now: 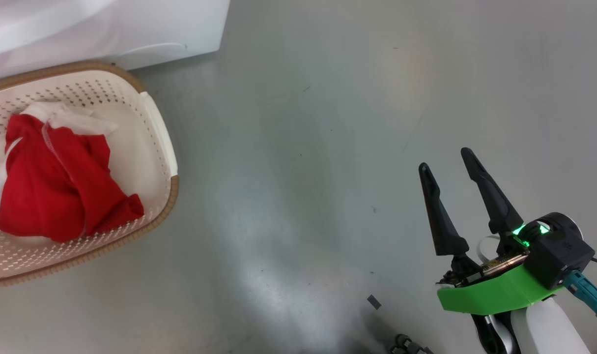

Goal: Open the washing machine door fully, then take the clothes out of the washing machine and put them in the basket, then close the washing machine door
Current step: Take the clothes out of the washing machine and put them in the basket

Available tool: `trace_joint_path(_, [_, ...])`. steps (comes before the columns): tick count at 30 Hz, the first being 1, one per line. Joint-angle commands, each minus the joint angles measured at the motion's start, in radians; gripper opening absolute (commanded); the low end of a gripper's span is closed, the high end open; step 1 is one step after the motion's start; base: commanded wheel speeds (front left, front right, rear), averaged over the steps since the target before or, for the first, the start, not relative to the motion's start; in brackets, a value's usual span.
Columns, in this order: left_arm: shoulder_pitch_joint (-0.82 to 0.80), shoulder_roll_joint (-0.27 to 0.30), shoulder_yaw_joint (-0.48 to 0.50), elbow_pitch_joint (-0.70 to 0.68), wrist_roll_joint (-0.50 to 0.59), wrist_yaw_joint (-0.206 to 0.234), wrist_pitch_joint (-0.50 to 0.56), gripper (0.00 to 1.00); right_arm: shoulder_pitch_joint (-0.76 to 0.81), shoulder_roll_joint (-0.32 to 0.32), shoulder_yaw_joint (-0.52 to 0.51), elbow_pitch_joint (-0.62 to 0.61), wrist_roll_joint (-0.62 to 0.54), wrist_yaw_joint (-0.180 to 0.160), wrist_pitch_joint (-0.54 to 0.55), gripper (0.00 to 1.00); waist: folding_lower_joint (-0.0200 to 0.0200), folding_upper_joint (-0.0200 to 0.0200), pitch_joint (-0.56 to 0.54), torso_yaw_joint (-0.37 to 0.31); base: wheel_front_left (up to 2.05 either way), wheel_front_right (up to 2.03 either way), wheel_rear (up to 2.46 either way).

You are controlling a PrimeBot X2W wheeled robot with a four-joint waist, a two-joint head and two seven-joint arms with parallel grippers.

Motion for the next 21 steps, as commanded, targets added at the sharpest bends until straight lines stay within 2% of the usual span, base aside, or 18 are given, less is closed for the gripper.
trace_joint_path(1, [-0.018, 0.059, 0.011, -0.013, 0.002, -0.006, 0.008, 1.00, -0.008, -0.013, 0.025, -0.017, 0.010, 0.006, -0.006, 1.00, 0.0000, -0.0001, 0.000, -0.007, 0.00, 0.00, 0.00])
trace_joint_path(10, [-0.051, 0.078, 0.008, 0.054, -0.016, -0.002, 0.073, 1.00, -0.006, -0.013, 0.040, -0.005, 0.007, 0.006, -0.006, 1.00, 0.0000, -0.0001, -0.005, -0.024, 0.00, 0.00, 0.00])
trace_joint_path(19, [-0.065, 0.065, 0.000, 0.072, -0.059, -0.017, 0.106, 1.00, -0.004, -0.013, 0.042, -0.004, 0.005, 0.006, -0.006, 1.00, 0.0000, -0.0001, -0.007, -0.028, 0.00, 0.00, 0.00])
trace_joint_path(20, [-0.066, 0.064, -0.006, 0.070, -0.062, -0.018, 0.110, 0.91, -0.005, -0.013, 0.041, -0.005, 0.005, 0.006, -0.006, 1.00, 0.0000, -0.0001, -0.006, -0.028, 0.00, 0.00, 0.00])
trace_joint_path(21, [-0.067, 0.063, -0.012, 0.067, -0.064, -0.020, 0.114, 0.55, -0.005, -0.013, 0.040, -0.005, 0.005, 0.006, -0.006, 1.00, 0.0000, -0.0001, -0.005, -0.027, 0.00, 0.00, 0.00])
